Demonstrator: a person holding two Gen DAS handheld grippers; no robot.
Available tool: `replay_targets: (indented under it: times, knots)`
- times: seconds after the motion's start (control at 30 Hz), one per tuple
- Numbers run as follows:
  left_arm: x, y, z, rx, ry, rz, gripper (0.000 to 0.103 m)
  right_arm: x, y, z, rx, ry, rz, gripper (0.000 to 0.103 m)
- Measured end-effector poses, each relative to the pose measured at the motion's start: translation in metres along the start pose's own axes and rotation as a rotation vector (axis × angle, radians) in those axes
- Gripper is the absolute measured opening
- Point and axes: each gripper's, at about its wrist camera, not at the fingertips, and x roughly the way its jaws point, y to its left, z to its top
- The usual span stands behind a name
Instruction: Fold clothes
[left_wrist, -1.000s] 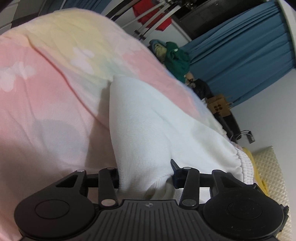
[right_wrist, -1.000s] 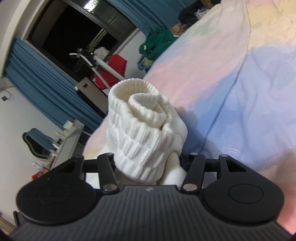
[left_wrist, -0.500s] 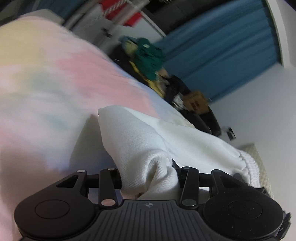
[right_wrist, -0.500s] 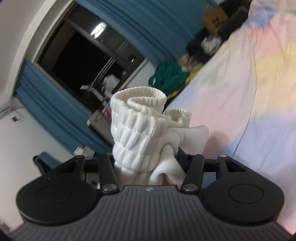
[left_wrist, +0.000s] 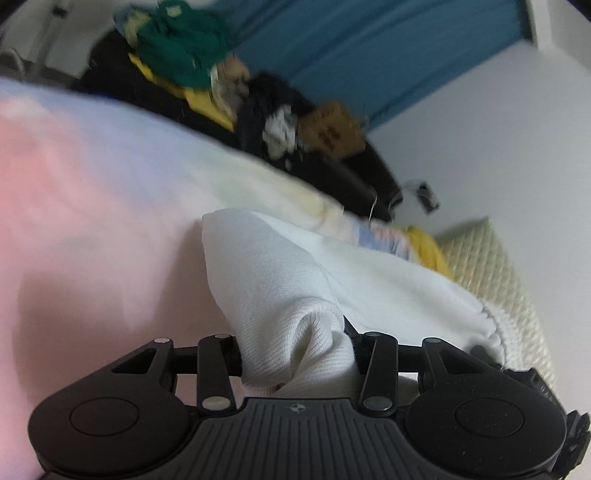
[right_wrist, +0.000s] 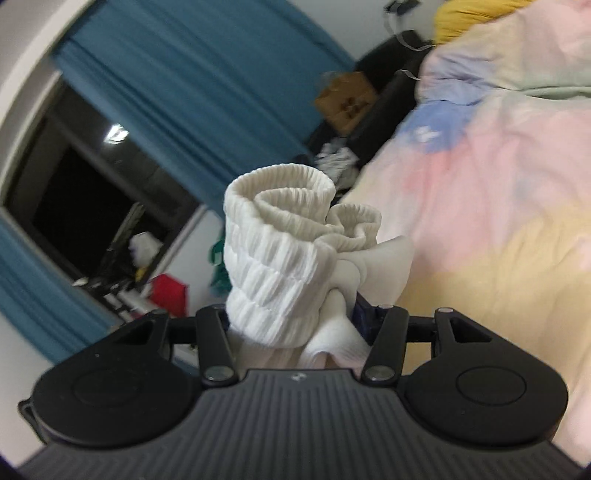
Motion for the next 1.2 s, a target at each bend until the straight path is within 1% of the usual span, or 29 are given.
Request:
replay_targets:
  times: [0.1,0.17,0.27,0.37,0.43,0.5,0.57,0.6,0.63,0.73,0.83,0.9,0.97,1.07,1.1,1.17,1.2]
  knots:
    - [0.04,0.006,-0.016,0.045,0.039,0.034,0.046,0.021,-0.045,-0.001,0.038,0.022,-0.038,0.054]
    - [0.048,0.013,-0.026,0.097,0.053,0.041,0.048,0.028,-0.082,-0.009,0.104,0.058,-0.027,0.054]
    - [0.056,0.025,-0.039,0.163,0.078,0.052,0.051,0.028,-0.117,-0.026,0.146,0.093,-0.048,0.054]
    - [0.06,0.032,-0.052,0.236,0.083,0.081,0.059,0.026,-0.137,-0.047,0.151,0.118,-0.093,0.054]
    - [0.055,0.032,-0.062,0.275,0.063,0.105,0.068,0.027,-0.146,-0.059,0.155,0.129,-0.123,0.057]
    - [0.046,0.025,-0.068,0.303,0.053,0.152,0.073,0.031,-0.148,-0.061,0.161,0.151,-0.132,0.061]
    - [0.03,0.01,-0.069,0.341,0.042,0.206,0.075,0.028,-0.144,-0.054,0.189,0.189,-0.147,0.062]
    - [0.022,0.003,-0.069,0.36,0.035,0.234,0.078,0.026,-0.14,-0.05,0.199,0.211,-0.16,0.062]
    - [0.011,-0.006,-0.07,0.374,0.028,0.253,0.078,0.021,-0.134,-0.045,0.176,0.235,-0.19,0.062]
    - [-0.028,-0.03,-0.073,0.388,-0.003,0.261,0.08,-0.005,-0.119,-0.036,0.151,0.26,-0.258,0.062]
    - [-0.071,-0.062,-0.081,0.427,-0.03,0.267,0.082,-0.039,-0.097,-0.026,0.101,0.242,-0.266,0.062]
    - [-0.1,-0.086,-0.089,0.474,-0.05,0.27,0.085,-0.061,-0.078,-0.021,0.023,0.234,-0.26,0.062]
    - [-0.126,-0.109,-0.099,0.52,-0.073,0.285,0.085,-0.083,-0.053,-0.018,-0.063,0.21,-0.253,0.062]
    - [-0.158,-0.141,-0.117,0.579,-0.093,0.319,0.085,-0.122,-0.012,-0.025,-0.204,0.175,-0.247,0.062]
    - [-0.169,-0.15,-0.124,0.605,-0.102,0.321,0.087,-0.135,0.002,-0.027,-0.252,0.163,-0.244,0.062]
    - [-0.196,-0.164,-0.143,0.642,-0.121,0.322,0.094,-0.163,0.026,-0.035,-0.351,0.136,-0.226,0.063]
    - [-0.208,-0.17,-0.152,0.65,-0.14,0.322,0.101,-0.178,0.037,-0.039,-0.399,0.121,-0.218,0.067]
